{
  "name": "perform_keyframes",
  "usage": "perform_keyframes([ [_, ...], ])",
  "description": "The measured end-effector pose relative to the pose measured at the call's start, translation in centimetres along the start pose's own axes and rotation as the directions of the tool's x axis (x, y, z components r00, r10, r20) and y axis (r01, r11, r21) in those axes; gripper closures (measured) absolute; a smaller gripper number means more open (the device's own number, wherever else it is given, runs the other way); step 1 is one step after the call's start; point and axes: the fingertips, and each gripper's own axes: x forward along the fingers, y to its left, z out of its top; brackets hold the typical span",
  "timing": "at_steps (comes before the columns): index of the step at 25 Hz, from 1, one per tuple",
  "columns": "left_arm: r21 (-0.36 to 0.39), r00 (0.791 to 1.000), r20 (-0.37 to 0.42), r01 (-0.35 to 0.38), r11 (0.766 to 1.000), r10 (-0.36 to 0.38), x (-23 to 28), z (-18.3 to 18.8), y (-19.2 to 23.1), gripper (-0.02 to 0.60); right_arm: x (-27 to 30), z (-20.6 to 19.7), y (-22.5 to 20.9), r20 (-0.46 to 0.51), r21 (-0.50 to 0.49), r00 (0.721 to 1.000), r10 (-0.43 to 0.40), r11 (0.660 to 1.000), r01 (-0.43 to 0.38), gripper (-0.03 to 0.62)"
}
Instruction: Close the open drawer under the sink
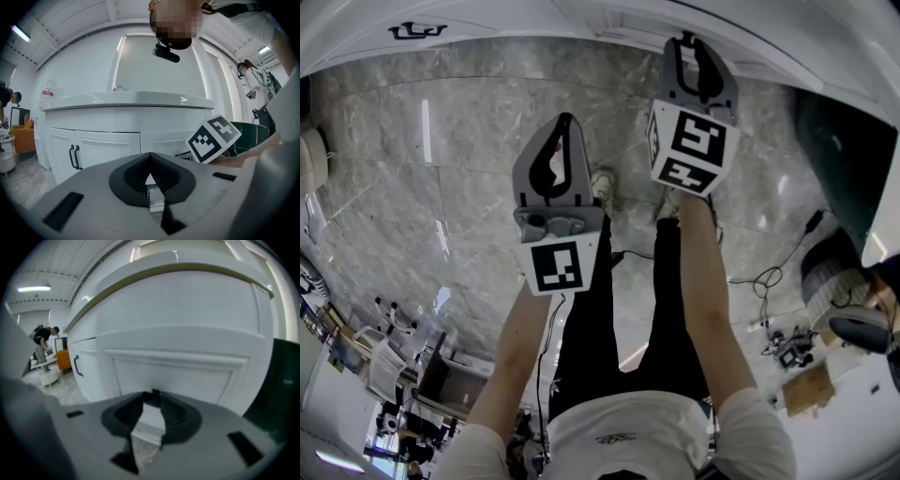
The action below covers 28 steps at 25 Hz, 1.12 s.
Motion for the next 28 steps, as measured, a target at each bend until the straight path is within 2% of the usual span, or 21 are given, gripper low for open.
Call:
perform_keyframes([
  [13, -0.005, 1.0, 0.018, -0.023, 1.0, 0.023, 0.4, 0.3, 0.8, 0.561, 0.5, -0.3, 0.3, -0.005, -0.007, 1.0, 0.01, 1.0, -0.01, 0.457],
  [19, -0.029, 0.999, 0.007, -0.044, 0.999, 0.044, 0.2, -0.5, 1.5, 0.561, 1.7, -0.8, 1.0, -0.025, 0.092, 0.998, 0.062, 0.994, -0.059, 0.456],
  [28, -0.04, 0.998, 0.041, -0.04, 0.998, 0.041, -1.3, 1.9, -1.0, 0.561, -1.9, -1.8, 1.2, -0.033, 0.106, 0.996, 0.082, 0.991, -0.078, 0.441],
])
